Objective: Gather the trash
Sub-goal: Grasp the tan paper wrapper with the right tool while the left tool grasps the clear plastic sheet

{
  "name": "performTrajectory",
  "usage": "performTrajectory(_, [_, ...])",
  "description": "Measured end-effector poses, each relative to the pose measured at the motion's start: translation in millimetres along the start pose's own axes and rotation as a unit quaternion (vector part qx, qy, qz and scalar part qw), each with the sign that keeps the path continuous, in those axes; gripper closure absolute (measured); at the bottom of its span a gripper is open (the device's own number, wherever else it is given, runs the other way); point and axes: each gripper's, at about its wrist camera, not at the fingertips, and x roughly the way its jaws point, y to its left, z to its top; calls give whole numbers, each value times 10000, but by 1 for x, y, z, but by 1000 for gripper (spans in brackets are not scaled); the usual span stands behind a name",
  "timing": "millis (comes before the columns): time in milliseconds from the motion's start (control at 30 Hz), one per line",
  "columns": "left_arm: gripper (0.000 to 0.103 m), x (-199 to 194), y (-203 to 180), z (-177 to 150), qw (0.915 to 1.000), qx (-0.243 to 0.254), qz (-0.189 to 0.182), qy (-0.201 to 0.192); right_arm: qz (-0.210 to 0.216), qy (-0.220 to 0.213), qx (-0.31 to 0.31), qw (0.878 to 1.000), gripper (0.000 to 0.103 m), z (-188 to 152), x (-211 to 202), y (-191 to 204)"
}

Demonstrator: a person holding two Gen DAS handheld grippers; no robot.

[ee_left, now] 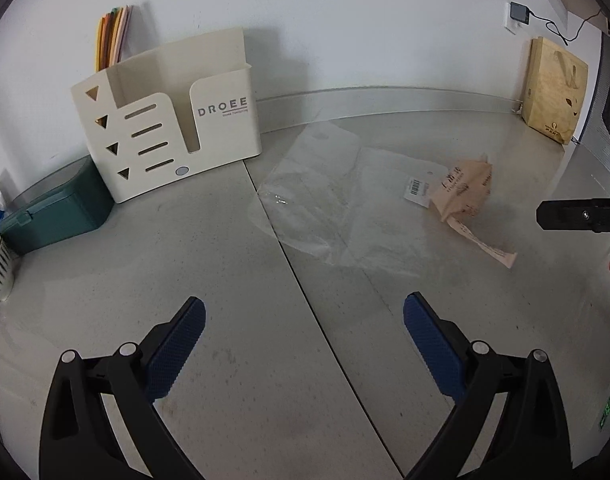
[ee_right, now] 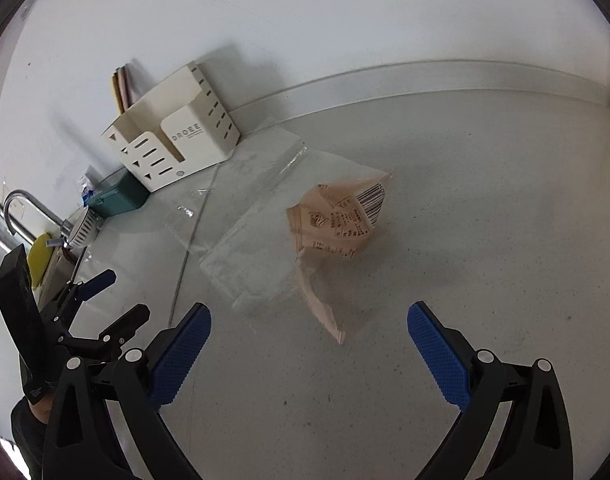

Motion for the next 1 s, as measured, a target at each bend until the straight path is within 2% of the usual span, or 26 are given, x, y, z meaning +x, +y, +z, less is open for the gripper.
performTrajectory(167, [4,36,13,21,9995,-96,-248,179,-81,57,108,9999,4,25,25,-9])
performTrajectory(233, [4,52,18,28,9993,-151,-223,243,-60,101,131,9998,4,31,34,-11])
performTrajectory(500, [4,91,20,47,9976,-350,-498,330,-17,327,73,9994,4,41,66,-6])
performTrajectory(600, [4,98,18,52,9979,-365,-445,294,-40,346,-44,9994,4,42,71,-1])
performTrajectory(667, [5,101,16,54,9979,-349,-479,263,-70,351,-71,9993,9,42,71,-1])
performTrajectory(700, [5,103,15,55,9982,-322,-447,245,-40,359,-57,9993,15,43,71,-2])
performTrajectory(767, [15,106,14,56,9983,-257,-439,267,22,363,-43,9993,34,43,71,-3])
performTrajectory(800, [17,107,13,56,9985,-230,-419,271,33,358,-32,9993,38,42,71,-3])
performTrajectory(867, [30,104,12,57,9985,-201,-457,231,80,377,-27,9993,40,42,72,-4])
performTrajectory(900, [32,104,10,57,9987,-153,-429,220,106,393,-37,9992,40,41,72,-4])
performTrajectory(967, [49,104,9,57,9989,-61,-411,209,172,413,-30,9990,42,39,70,-4])
performTrajectory(1000, [54,103,9,57,9988,-25,-433,211,198,425,-28,9989,43,39,69,-4])
